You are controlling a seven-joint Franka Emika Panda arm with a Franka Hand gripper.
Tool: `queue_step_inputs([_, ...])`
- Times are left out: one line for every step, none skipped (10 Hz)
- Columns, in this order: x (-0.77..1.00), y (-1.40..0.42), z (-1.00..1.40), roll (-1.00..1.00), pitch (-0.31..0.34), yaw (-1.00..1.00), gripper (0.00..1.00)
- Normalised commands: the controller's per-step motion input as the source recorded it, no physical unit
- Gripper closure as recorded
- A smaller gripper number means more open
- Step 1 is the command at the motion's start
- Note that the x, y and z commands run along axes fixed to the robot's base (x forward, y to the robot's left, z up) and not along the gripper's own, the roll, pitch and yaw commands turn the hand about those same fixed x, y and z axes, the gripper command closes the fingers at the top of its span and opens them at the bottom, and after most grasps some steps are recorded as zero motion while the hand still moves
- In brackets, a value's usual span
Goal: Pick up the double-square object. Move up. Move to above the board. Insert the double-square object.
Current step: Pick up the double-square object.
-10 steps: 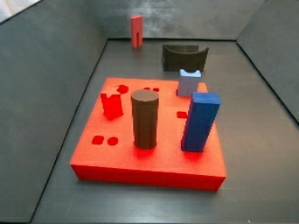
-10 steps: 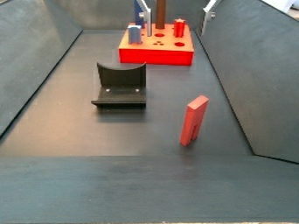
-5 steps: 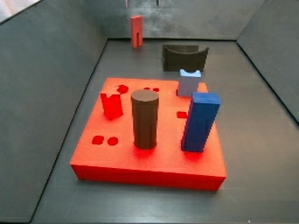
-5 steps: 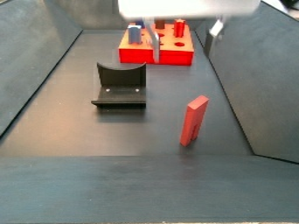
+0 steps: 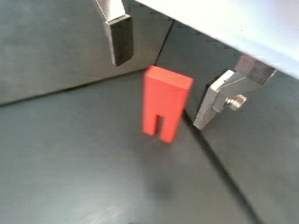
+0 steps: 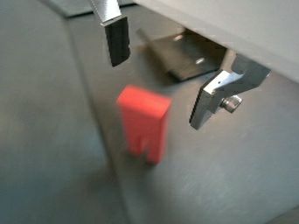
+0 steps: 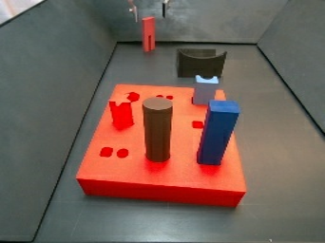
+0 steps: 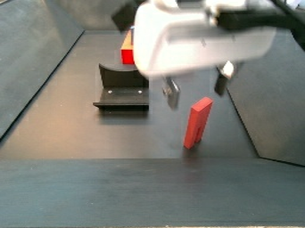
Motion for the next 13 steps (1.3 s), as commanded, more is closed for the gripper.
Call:
queue_step_inputs([-0.04, 0.51, -0.63, -0.09, -0.169, 0.68, 0.00])
queue_step_inputs([0.00, 0.27, -0.45, -0.10, -0.094, 0.55, 0.00])
queue_step_inputs([0.00, 0.00, -0.16, 0.00, -0.007, 0.01, 0.00])
queue_step_inputs([-0.13, -0.22, -0.59, 0.15, -0.096, 0.07, 0.00])
queue_step_inputs([-0.09, -0.08, -0.35, 0.03, -0.127, 0.09, 0.00])
queue_step_inputs([0.00, 0.00, 0.00, 0.00, 0.010, 0.00, 0.00])
queue_step_inputs([0.00, 0.00, 0.00, 0.00, 0.000, 0.00, 0.00])
queue_step_inputs([0.00, 0.00, 0.00, 0.00, 0.000, 0.00, 1.00])
queue_step_inputs([0.00, 0.00, 0.00, 0.00, 0.000, 0.00, 1.00])
queue_step_inputs([0.00, 0.00, 0.00, 0.00, 0.000, 0.00, 1.00])
queue_step_inputs([0.00, 0.00, 0.00, 0.00, 0.000, 0.00, 1.00])
queue_step_inputs([0.00, 0.00, 0.00, 0.00, 0.000, 0.00, 1.00])
queue_step_inputs([0.00, 0.00, 0.00, 0.00, 0.000, 0.00, 1.00])
